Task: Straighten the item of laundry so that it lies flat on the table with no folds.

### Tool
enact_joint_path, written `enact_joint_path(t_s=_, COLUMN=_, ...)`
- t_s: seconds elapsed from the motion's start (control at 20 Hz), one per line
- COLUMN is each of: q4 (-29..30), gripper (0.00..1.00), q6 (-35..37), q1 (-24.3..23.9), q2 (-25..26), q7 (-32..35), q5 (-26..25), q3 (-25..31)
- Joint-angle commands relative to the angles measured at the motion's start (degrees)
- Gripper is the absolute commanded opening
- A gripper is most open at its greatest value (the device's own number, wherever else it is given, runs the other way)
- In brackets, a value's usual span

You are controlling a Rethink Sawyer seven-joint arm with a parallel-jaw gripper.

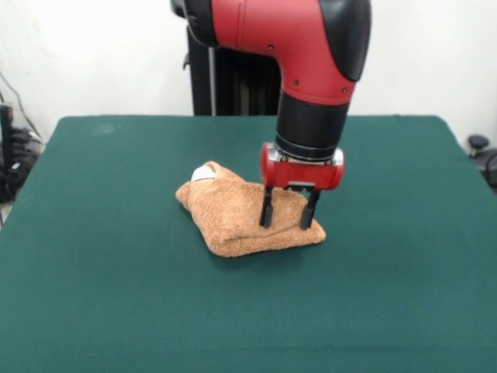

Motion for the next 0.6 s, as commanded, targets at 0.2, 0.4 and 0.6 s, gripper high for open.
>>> enact_joint_path(t_s=0.2, q4=3.6, gripper=0.0, q6=-0.9, q1=2.5, q2=2.9, q7=13.5, q5=2.1, q3=0.7)
enact_joint_path(t_s=0.4, q4=4.3, gripper=0.0, q6=-0.6, q1=2.0, q2=2.2, q7=14.0, q5=2.7, q3=1.0)
enact_joint_path(t_s=0.6, q4=4.6, gripper=0.0, q6=-0.8, q1=1.2, q2=1.9, q7=13.2, q5=2.4, q3=1.7)
